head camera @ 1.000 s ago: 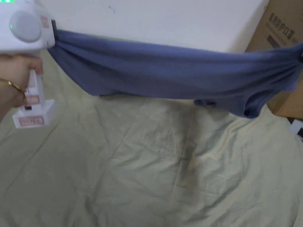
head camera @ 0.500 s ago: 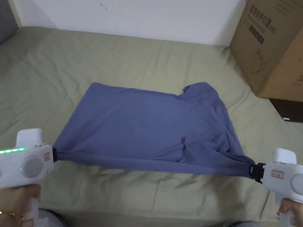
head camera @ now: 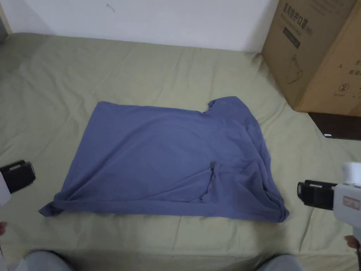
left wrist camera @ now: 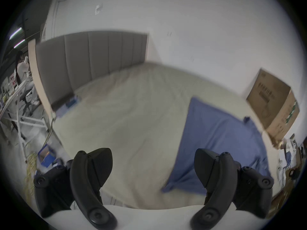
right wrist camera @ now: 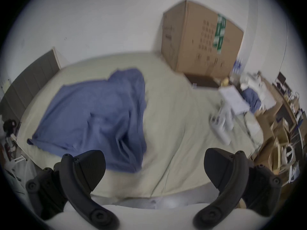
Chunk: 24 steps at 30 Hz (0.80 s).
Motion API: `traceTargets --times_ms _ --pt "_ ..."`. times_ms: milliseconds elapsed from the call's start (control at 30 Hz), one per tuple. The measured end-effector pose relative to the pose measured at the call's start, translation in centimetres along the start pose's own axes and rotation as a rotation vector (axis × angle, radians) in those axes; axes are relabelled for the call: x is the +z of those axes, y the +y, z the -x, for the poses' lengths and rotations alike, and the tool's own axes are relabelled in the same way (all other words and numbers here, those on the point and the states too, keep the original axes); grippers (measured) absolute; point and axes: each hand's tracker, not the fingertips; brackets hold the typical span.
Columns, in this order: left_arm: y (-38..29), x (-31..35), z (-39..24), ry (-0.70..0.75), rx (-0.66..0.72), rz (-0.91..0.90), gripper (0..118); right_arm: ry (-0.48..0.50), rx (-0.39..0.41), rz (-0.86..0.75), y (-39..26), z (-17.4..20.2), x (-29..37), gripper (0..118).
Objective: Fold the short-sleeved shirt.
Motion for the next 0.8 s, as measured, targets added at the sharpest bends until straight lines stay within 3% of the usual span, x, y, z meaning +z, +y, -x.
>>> traceTargets --times_ms 233,367,433,467,500,533,567,667,800 --pt "2.6 4.6 -7.4 -0.119 -0.171 -0.289 112 0.038 -0.019 -0.393 3.2 3.9 6.7 117" --pt "1.5 5.7 -11.4 -0.154 -0.286 -0.368 107 0.118 -0.107 -0.513 3.2 6.8 7.7 115" --pt "1.1 6.0 -12.4 -0.177 -0.277 -0.373 80 0.119 -0.111 -0.531 3.1 8.2 7.9 91" --pt "0.8 6.2 -12.8 -0.192 -0.272 -0.374 57 0.117 -0.104 -0.542 3.1 8.7 8.0 65" --pt "0.6 5.8 -12.8 -0.197 -0.270 -0.372 15 0.118 -0.101 -0.551 3.1 9.1 8.0 29" --pt "0.3 5.8 -13.2 -0.195 -0.273 -0.368 0 0.119 -0.106 -0.553 3.0 9.3 7.7 7" --pt "0.0 5.7 -13.3 -0.217 -0.277 -0.349 0 0.134 -0.113 -0.557 3.0 9.5 7.5 0" --pt "-1.1 5.4 -14.1 -0.287 -0.330 -0.308 0 0.148 -0.108 -0.547 2.9 10.1 7.0 0" --pt "-1.9 5.7 -14.6 -0.275 -0.344 -0.319 0 0.157 -0.118 -0.526 2.6 10.5 6.4 0"
